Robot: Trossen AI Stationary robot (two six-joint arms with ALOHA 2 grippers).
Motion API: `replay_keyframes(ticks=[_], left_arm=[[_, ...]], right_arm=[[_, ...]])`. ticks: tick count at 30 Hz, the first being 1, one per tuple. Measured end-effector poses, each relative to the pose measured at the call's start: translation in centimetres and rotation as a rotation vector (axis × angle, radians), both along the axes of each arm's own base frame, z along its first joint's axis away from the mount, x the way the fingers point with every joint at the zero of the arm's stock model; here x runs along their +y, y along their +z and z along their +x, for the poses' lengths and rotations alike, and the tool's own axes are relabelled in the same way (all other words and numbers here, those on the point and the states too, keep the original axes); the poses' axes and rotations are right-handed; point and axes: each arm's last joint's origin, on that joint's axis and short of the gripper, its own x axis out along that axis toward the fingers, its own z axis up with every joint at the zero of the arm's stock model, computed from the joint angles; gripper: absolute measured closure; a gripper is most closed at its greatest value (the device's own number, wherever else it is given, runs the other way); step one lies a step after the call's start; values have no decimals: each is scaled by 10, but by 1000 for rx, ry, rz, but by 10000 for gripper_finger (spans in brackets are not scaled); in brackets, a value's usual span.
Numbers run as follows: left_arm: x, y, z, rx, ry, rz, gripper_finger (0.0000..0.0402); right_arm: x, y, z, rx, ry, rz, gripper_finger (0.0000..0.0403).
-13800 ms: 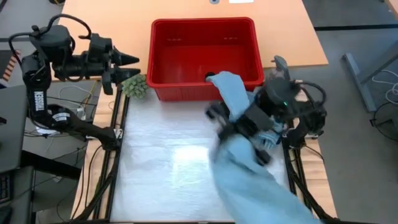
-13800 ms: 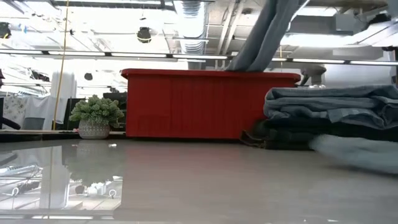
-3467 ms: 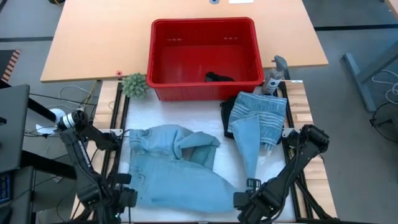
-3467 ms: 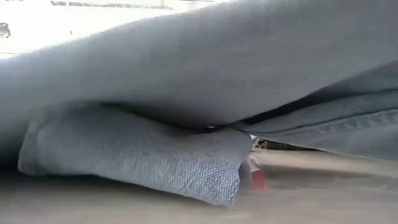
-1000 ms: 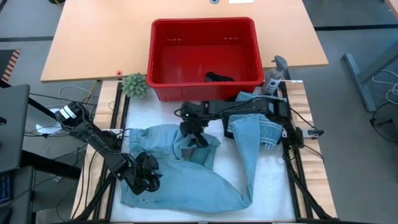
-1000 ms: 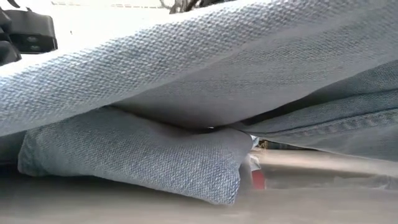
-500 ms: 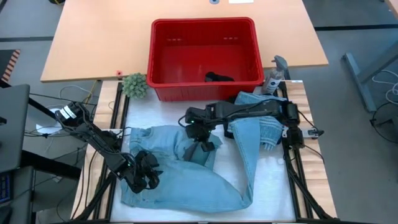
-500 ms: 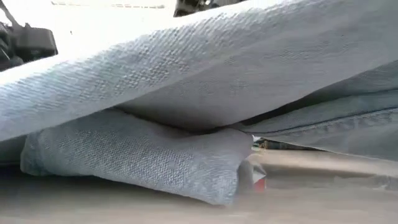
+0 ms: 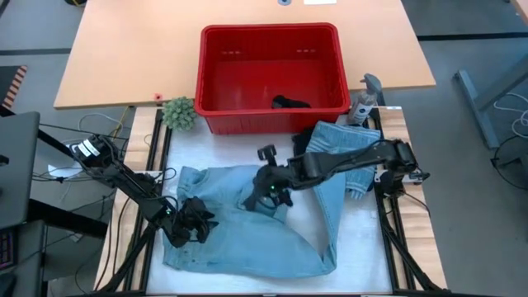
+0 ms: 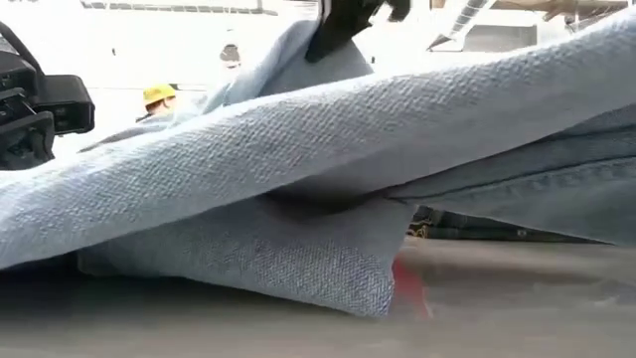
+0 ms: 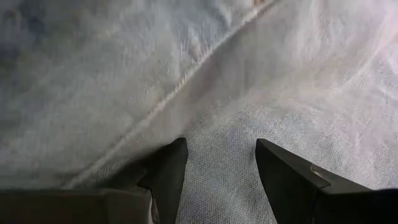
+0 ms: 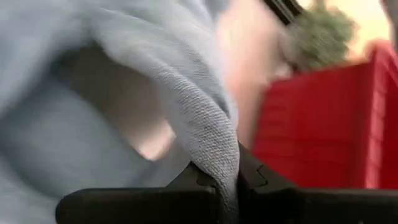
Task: Fold Laundry from Bin
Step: Fold the blue pants
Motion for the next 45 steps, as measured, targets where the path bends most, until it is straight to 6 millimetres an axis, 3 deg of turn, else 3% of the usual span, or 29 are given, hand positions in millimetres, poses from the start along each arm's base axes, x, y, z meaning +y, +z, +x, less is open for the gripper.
replay_keyframes(ticks=[4, 6, 10, 14, 17, 22, 30, 33, 37, 40, 45], left_arm=[[0, -1, 0, 5, -3, 4, 212], [0, -1, -1, 6, -4, 4, 212], [0, -1, -1, 3, 2, 2, 212], [0, -1, 0, -6, -5, -6, 212], [-2, 0, 1, -6, -20, -32, 212], [-3, 0, 1, -1, -30, -46, 212], [-2, -1, 0, 4, -7, -42, 212], [0, -1, -1, 2, 6, -13, 212], [2, -2, -1, -11, 26, 14, 212], [2, -2, -1, -19, 44, 10, 212], [3, -2, -1, -32, 68, 3, 212]], right_arm=[[23, -3, -2, 65, 199, 485, 353], [30, -9, 0, 126, 210, 731, 336], [43, -25, 3, 255, 128, 951, 317], [71, -50, -1, 409, 130, 922, 312], [82, -55, -8, 490, 132, 926, 311], [81, -26, -27, 516, 27, 972, 310], [100, 21, -113, 766, -57, 867, 309], [103, 31, -130, 702, -52, 766, 309], [93, 50, -123, 334, -68, 635, 309], [66, 55, -100, 138, -247, 671, 308], [30, 23, -64, 235, -516, 782, 287]])
